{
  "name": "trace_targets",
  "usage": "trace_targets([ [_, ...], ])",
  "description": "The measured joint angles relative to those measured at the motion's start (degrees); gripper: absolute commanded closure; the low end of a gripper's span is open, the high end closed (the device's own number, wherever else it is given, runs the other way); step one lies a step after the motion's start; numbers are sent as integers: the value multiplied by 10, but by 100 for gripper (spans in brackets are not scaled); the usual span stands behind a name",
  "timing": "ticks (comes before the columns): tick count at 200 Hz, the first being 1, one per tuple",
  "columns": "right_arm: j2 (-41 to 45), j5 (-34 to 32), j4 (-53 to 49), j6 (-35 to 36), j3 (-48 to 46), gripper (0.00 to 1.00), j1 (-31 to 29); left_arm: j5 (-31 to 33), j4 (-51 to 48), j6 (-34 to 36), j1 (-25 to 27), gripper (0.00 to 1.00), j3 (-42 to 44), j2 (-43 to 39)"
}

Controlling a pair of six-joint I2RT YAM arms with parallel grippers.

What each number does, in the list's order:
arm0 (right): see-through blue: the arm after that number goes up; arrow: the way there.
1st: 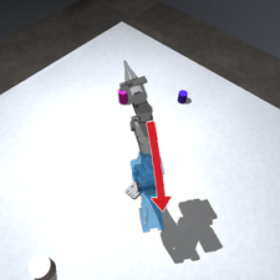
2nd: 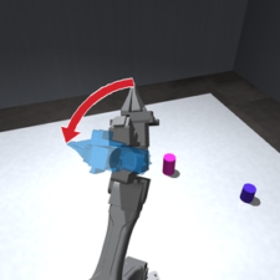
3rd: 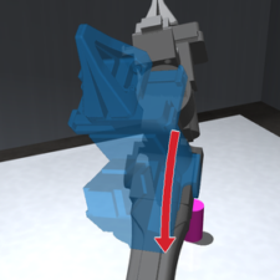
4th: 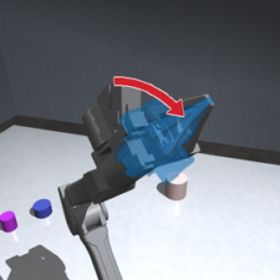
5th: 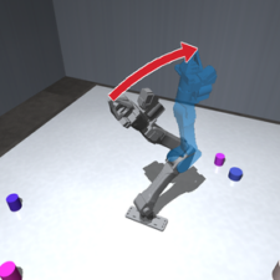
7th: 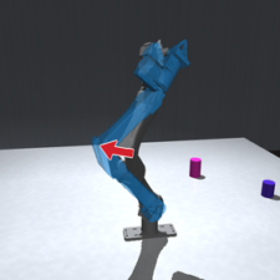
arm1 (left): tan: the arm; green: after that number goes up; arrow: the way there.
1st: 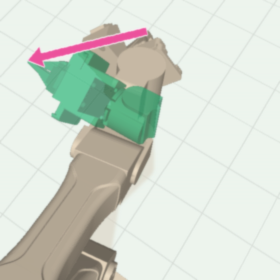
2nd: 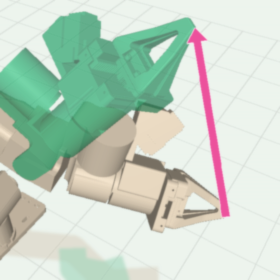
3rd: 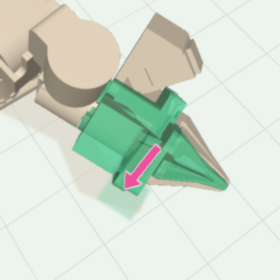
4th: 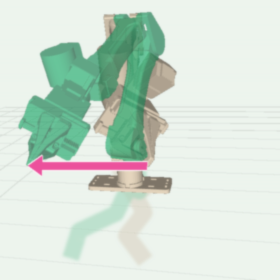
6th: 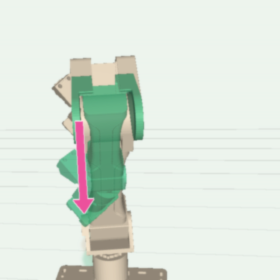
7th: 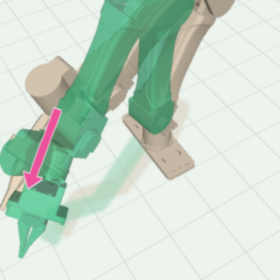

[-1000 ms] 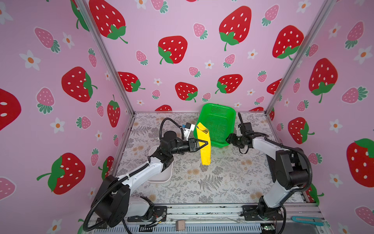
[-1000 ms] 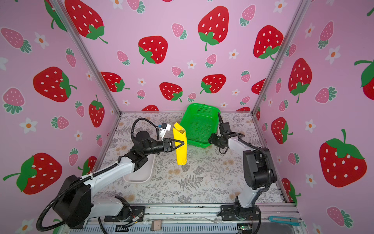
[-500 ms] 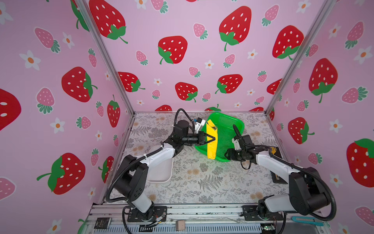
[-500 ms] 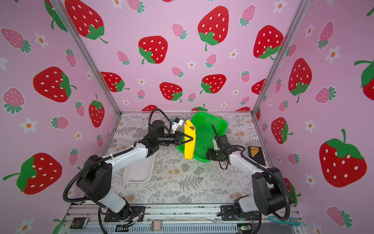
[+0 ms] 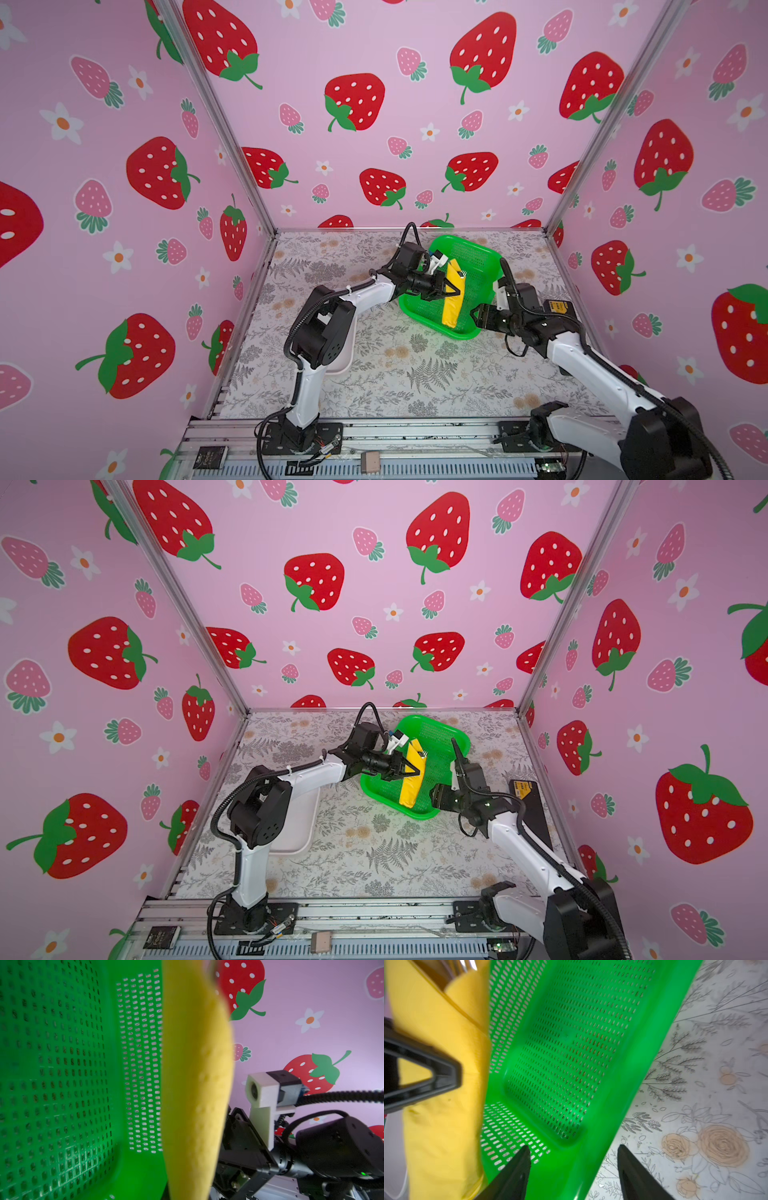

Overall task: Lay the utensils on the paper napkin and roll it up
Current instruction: 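Carry the yellow bundle with the left gripper into the green basket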

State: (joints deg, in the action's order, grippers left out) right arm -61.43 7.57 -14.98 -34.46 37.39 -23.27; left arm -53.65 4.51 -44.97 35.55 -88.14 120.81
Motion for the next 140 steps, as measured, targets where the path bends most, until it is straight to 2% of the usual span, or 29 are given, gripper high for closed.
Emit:
trace_targets([
  [47, 78, -17, 21, -41, -58, 30, 19, -5, -8, -4, 7, 100, -63, 68],
  [83, 127, -23, 26, -64, -76, 30, 24, 1, -50, 12, 23, 100, -122, 113],
  [140, 145, -27, 35, -84, -96, 30, 27, 12, -126, 57, 41, 100, -239, 186],
])
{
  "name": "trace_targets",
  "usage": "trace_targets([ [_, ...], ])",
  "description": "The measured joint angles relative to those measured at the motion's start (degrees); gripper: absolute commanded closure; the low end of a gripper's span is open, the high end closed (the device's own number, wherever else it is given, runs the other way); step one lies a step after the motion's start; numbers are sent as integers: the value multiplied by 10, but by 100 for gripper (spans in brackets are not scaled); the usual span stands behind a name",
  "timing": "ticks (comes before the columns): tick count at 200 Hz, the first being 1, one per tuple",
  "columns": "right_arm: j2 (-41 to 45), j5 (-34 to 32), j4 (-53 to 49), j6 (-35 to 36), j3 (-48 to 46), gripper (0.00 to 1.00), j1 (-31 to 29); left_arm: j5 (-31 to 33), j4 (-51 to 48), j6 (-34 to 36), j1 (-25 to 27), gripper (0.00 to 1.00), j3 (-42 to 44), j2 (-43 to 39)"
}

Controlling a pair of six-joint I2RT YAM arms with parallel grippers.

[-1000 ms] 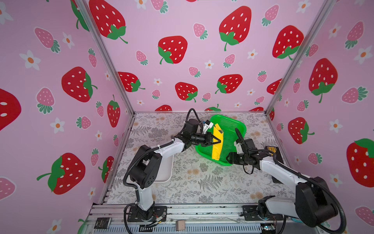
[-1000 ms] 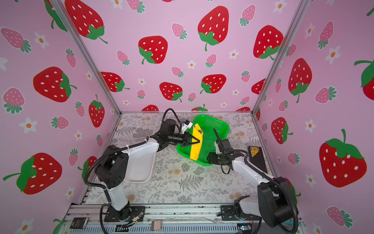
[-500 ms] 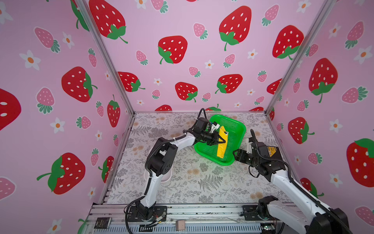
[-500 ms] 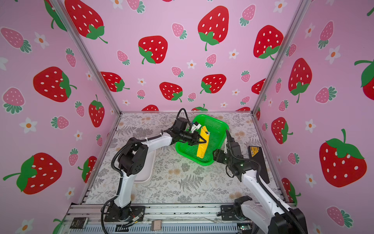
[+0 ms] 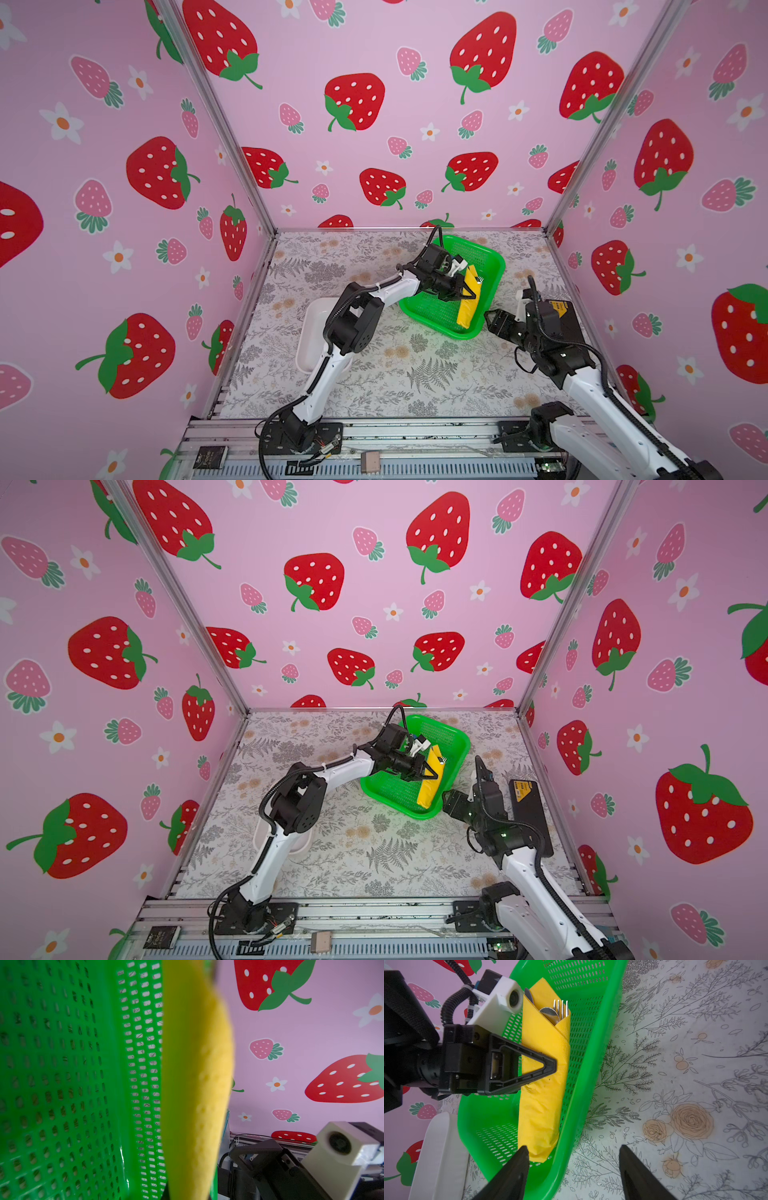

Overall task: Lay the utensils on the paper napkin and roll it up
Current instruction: 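Carry the yellow bundle with the left gripper into the green basket, then lower the bundle into the basket corner with the left gripper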

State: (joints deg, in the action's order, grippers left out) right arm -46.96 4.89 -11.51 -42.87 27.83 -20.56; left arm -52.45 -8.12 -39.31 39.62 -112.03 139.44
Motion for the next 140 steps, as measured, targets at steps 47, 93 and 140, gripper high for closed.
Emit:
trace_targets([
  [47, 12, -4, -2, -12, -5, 30, 0, 0, -24, 3, 3, 100, -55, 63],
  [93, 43, -10, -4, -26, -23, 30, 1, 0, -37, -2, 6, 100, -94, 116],
  [140, 44, -13, -6, -37, -30, 30, 2, -1, -40, -3, 10, 100, -98, 121],
])
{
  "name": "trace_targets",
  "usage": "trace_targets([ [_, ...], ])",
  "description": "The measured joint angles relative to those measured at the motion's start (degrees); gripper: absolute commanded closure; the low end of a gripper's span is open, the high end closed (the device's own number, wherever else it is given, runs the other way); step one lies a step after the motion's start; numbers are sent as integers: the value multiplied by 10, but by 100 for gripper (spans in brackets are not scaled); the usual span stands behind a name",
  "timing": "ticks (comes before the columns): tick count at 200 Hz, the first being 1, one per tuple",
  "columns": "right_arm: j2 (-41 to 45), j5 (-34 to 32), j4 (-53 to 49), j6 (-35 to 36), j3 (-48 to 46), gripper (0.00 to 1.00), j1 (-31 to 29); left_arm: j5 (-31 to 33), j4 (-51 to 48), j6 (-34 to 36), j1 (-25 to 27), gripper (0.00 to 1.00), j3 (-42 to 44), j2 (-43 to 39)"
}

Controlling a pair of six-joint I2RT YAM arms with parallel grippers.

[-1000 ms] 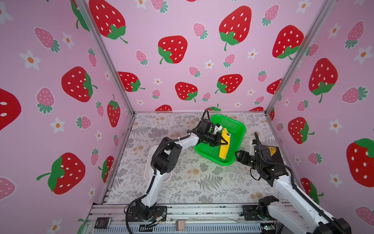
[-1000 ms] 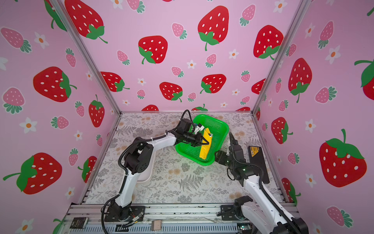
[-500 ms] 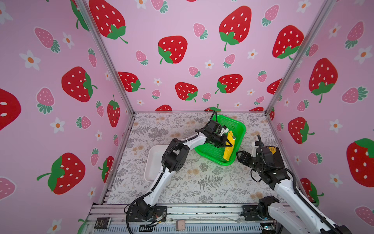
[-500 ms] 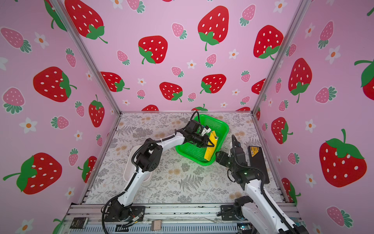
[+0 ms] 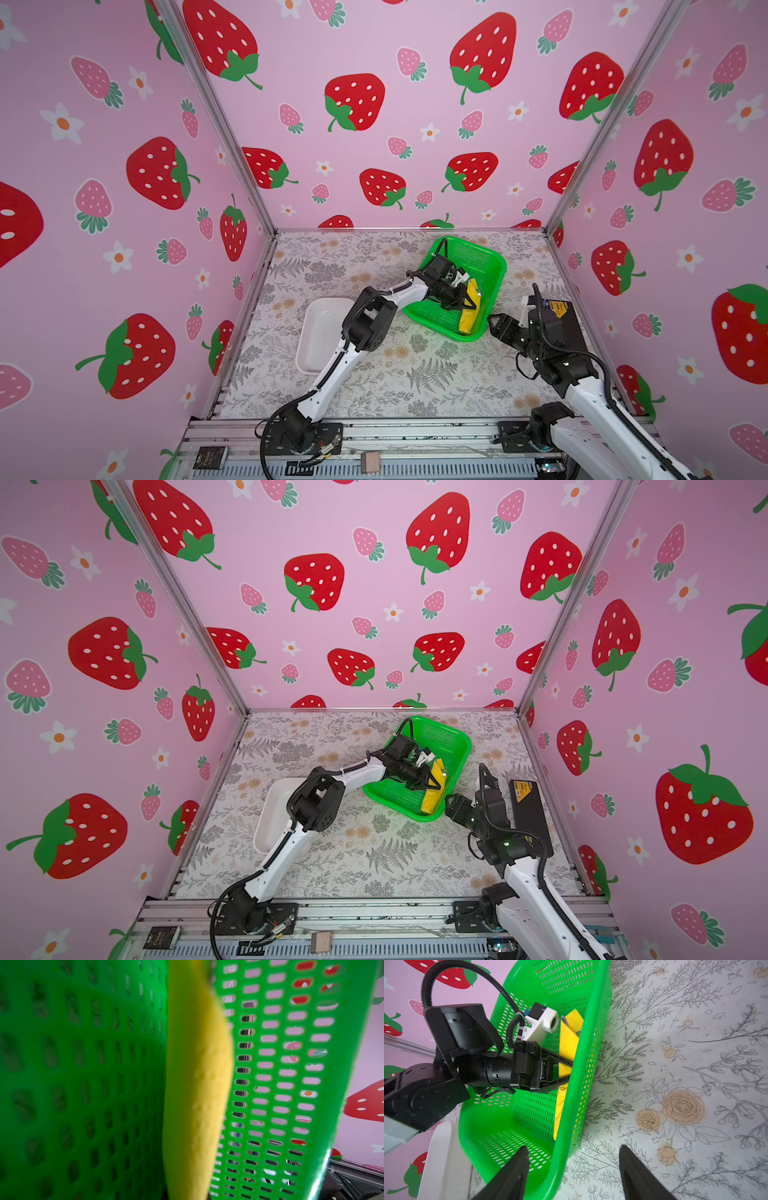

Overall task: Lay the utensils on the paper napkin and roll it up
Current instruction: 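Lower the bundle into the basket corner with the left gripper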

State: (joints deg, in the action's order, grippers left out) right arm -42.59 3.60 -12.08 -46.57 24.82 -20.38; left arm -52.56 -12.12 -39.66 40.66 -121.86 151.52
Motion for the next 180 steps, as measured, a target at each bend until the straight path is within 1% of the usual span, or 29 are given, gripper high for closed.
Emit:
trace_targets([
  [69, -19, 5, 2, -3, 0, 30, 0, 5, -17, -2, 6, 99, -8, 4],
  [88, -19, 15, 9, -3, -1, 30, 0, 4, -17, -3, 7, 96, -12, 8],
  [99, -19, 23, 17, -5, -2, 30, 0, 6, -19, -3, 8, 96, -14, 8],
  [101, -20, 24, 18, -6, -3, 30, 0, 7, -19, -3, 8, 92, -14, 8],
  [105, -21, 26, 21, -6, -3, 30, 0, 7, -20, -3, 9, 90, -14, 8],
  [150, -58, 47, 35, -16, -4, 29, 7, 17, -33, -3, 9, 85, -17, 8],
  [166, -61, 49, 35, -18, -4, 29, 8, 21, -39, -2, 10, 82, -21, 8],
  [180, -61, 51, 35, -19, -4, 29, 9, 24, -44, -2, 11, 81, -25, 8],
])
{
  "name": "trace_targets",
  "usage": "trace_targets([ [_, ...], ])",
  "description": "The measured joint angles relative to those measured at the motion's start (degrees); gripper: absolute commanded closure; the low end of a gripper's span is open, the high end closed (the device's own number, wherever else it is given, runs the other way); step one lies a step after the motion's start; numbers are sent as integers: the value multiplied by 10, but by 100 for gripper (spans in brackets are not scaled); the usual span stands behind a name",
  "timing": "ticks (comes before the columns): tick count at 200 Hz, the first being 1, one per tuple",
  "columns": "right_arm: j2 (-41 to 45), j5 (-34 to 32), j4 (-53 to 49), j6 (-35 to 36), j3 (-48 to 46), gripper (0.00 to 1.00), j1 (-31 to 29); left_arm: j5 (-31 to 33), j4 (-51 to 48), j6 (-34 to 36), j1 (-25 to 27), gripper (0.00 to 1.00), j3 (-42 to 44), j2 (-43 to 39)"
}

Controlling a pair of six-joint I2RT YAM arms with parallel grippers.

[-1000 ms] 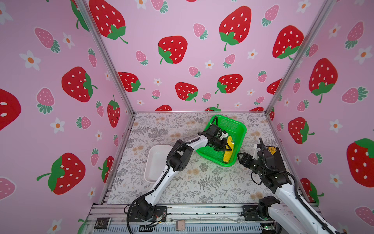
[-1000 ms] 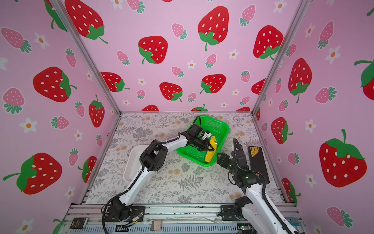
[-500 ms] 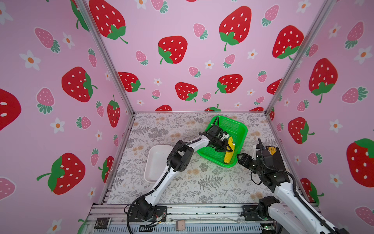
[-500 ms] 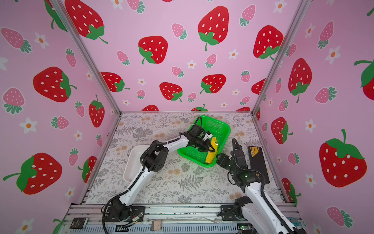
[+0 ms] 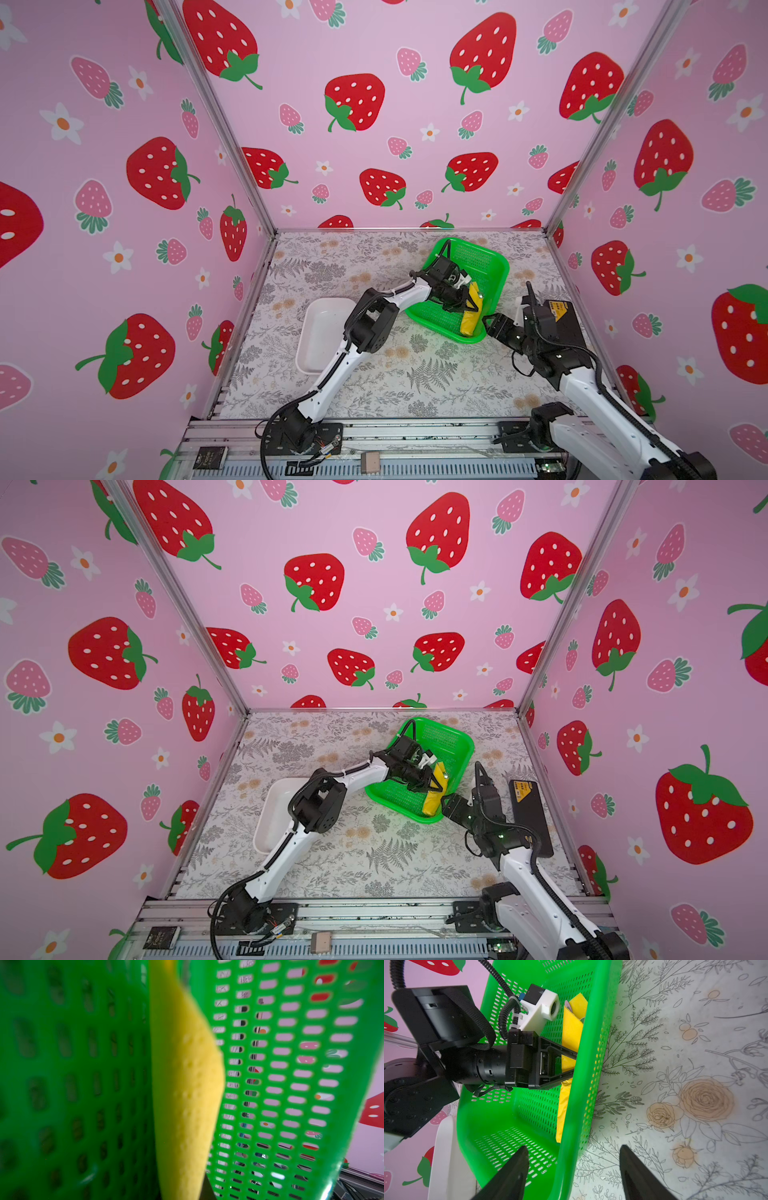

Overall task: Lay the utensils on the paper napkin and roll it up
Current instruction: 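Lower the bundle into the basket corner with the left gripper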

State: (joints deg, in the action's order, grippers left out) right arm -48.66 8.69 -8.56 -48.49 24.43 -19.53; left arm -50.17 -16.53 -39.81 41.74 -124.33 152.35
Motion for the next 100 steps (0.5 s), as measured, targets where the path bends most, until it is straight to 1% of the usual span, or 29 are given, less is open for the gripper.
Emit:
trace_targets([
  [28, 10, 1, 0, -9, -1, 29, 2, 4, -10, 6, 2, 77, -6, 0],
  [83, 28, 0, 0, -16, -3, 29, 3, 22, -41, 23, 7, 72, -24, 0],
  [100, 28, 0, 0, -16, -3, 30, 3, 29, -51, 31, 9, 69, -31, 0],
])
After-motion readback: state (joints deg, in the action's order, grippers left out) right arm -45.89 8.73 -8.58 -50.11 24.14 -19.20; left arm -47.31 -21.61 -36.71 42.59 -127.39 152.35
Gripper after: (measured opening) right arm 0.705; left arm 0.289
